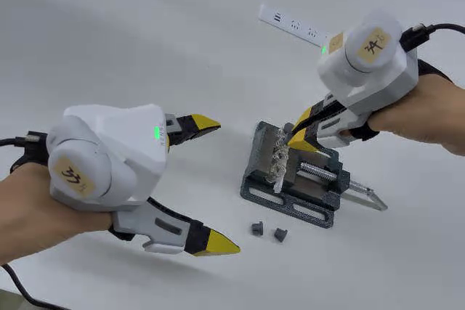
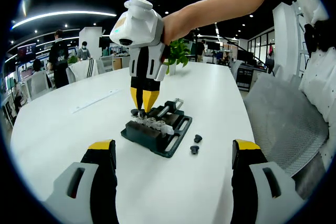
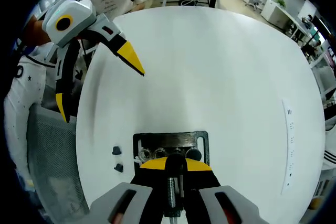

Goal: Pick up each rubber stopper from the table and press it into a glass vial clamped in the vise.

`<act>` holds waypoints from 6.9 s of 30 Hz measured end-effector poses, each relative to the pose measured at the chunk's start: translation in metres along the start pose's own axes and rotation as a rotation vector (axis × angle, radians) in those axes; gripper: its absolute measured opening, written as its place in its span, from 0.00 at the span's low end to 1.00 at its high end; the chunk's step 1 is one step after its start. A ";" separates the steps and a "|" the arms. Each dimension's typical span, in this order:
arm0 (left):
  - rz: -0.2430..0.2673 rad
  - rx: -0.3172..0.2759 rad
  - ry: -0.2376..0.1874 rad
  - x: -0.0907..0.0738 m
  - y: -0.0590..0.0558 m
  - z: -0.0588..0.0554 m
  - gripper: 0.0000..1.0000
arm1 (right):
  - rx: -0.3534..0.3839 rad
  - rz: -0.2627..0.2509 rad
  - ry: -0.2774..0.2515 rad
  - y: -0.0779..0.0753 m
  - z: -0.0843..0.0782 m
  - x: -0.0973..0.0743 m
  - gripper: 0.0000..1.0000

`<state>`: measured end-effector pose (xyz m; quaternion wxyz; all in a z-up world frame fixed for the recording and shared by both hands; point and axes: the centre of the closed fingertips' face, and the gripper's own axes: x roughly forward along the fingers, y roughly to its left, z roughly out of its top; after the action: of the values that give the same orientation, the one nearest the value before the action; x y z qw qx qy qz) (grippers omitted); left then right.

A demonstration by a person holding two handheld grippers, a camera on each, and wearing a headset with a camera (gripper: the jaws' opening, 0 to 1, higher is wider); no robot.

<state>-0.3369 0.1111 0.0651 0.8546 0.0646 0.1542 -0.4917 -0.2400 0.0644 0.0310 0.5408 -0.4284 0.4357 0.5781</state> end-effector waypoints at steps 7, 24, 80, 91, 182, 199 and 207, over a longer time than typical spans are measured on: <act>-0.001 -0.005 -0.003 0.000 -0.001 0.000 0.91 | -0.009 0.001 0.016 0.000 0.000 0.002 0.05; -0.003 -0.012 -0.008 0.000 -0.001 -0.001 0.89 | -0.035 0.008 0.078 -0.001 0.000 0.004 0.05; -0.007 -0.019 -0.015 0.002 0.000 0.001 0.87 | -0.020 -0.006 0.098 -0.003 0.002 0.006 0.08; -0.011 -0.014 -0.011 0.001 0.001 0.001 0.87 | 0.019 -0.014 0.017 -0.005 0.009 -0.010 0.08; -0.028 -0.028 -0.005 0.008 -0.002 -0.004 0.94 | -0.020 0.005 0.067 -0.001 0.004 0.007 0.00; -0.016 -0.021 -0.012 0.005 0.001 -0.001 0.93 | 0.008 0.026 0.097 0.002 0.002 0.007 0.00; -0.012 -0.021 -0.012 0.005 0.002 0.000 0.92 | -0.013 0.032 0.143 0.002 0.004 0.007 0.00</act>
<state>-0.3335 0.1082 0.0631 0.8531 0.0516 0.1546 -0.4957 -0.2426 0.0696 0.0251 0.4962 -0.4651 0.4764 0.5572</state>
